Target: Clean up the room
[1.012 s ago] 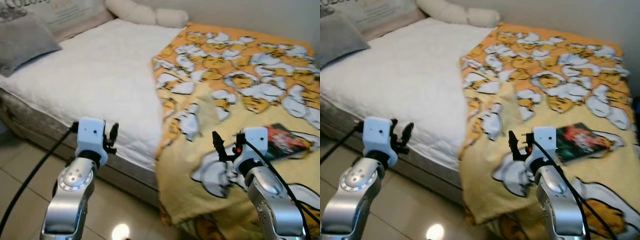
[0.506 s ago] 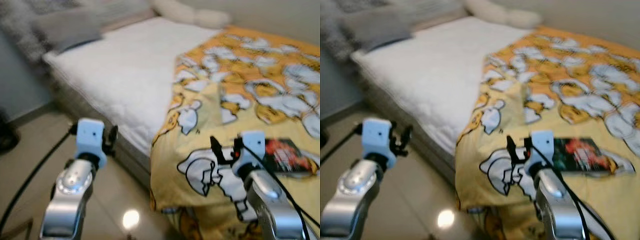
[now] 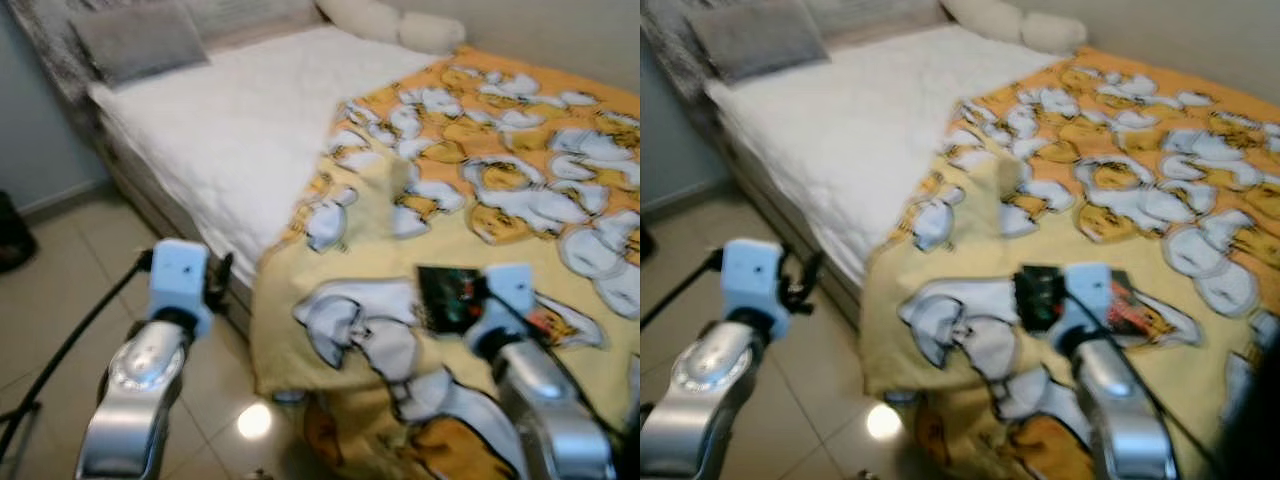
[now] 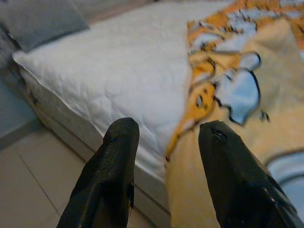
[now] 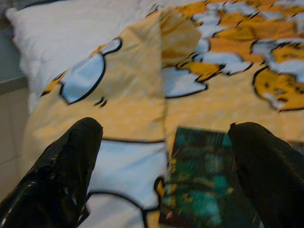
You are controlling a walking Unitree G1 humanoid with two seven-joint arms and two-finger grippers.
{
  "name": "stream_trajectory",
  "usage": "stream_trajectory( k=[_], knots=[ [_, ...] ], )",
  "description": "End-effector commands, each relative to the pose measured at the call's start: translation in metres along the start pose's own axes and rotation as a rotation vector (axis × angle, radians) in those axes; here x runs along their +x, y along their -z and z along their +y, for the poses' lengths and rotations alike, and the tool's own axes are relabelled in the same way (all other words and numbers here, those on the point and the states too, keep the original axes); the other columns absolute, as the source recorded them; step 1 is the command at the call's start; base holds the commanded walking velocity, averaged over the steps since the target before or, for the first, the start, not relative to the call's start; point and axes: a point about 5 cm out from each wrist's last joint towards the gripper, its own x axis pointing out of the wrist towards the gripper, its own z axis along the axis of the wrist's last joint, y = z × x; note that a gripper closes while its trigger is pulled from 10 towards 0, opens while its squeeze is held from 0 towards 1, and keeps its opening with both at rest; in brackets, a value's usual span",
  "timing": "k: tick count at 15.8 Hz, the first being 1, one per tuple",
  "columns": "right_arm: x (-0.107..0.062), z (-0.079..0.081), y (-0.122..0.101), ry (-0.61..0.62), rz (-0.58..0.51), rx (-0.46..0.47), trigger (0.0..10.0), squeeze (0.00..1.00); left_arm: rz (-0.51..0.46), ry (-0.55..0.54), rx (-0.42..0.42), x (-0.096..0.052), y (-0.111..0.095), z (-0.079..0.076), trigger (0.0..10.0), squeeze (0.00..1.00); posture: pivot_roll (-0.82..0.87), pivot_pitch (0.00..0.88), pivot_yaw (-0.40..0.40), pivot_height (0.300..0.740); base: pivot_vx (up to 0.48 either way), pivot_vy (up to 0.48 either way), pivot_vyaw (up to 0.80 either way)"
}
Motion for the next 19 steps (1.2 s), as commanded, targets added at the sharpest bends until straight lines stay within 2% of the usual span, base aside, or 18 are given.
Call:
stream_trajectory(
  k=[1, 5, 8, 9, 10, 13, 14, 18, 19],
  knots=[
    [0.001, 0.002, -0.004, -0.014, -0.009, 0.002, 10.0, 0.00, -0.004, -0.007, 0.009, 0.000, -0.002, 0.003, 10.0, 0.00, 0.03, 0.000, 0.026, 0.740, 0.000, 0.000, 0.00],
    [0.002, 0.001, -0.003, -0.009, -0.005, 0.013, 10.0, 0.00, 0.003, -0.004, 0.011, 0.000, 0.000, 0.002, 10.0, 0.00, 0.02, 0.000, 0.026, 0.740, 0.000, 0.000, 0.00],
    [0.009, 0.001, -0.005, 0.017, 0.012, 0.080, 10.0, 0.00, 0.003, 0.043, 0.026, 0.001, 0.000, -0.002, 10.0, 0.00, 0.02, 0.000, 0.026, 0.740, 0.000, 0.000, 0.00],
    [0.018, -0.002, -0.004, 0.052, 0.037, 0.170, 10.0, 0.84, 0.001, 0.100, 0.068, 0.000, 0.000, -0.006, 10.0, 0.00, 0.03, 0.000, 0.023, 0.740, 0.000, 0.000, 0.00],
    [0.021, -0.003, -0.004, 0.069, 0.046, 0.212, 10.0, 1.00, -0.006, 0.112, 0.081, 0.001, -0.001, -0.006, 10.0, 0.00, 0.03, 0.000, 0.022, 0.740, 0.000, 0.000, 0.00],
    [0.032, -0.020, 0.003, 0.228, 0.120, 0.390, 10.0, 1.00, -0.034, 0.241, 0.106, 0.002, -0.004, -0.015, 10.0, 0.00, 0.03, 0.000, 0.013, 0.740, 0.000, 0.000, 0.00],
    [0.027, -0.032, 0.011, 0.327, 0.146, 0.541, 10.0, 1.00, -0.038, 0.464, 0.042, -0.005, -0.004, -0.028, 10.0, 0.00, 0.03, 0.000, 0.010, 0.740, 0.000, 0.000, 0.00],
    [0.012, -0.044, 0.029, 0.428, 0.238, 0.606, 10.0, 1.00, 0.011, 0.758, -0.060, -0.008, -0.002, -0.042, 10.0, 0.00, 0.01, 0.000, 0.015, 0.740, 0.000, 0.000, 0.00],
    [0.009, -0.044, 0.033, 0.457, 0.253, 0.647, 10.0, 1.00, 0.025, 0.812, -0.051, -0.004, -0.002, -0.044, 10.0, 0.00, 0.01, 0.000, 0.021, 0.740, 0.000, 0.000, 0.00]
  ],
)
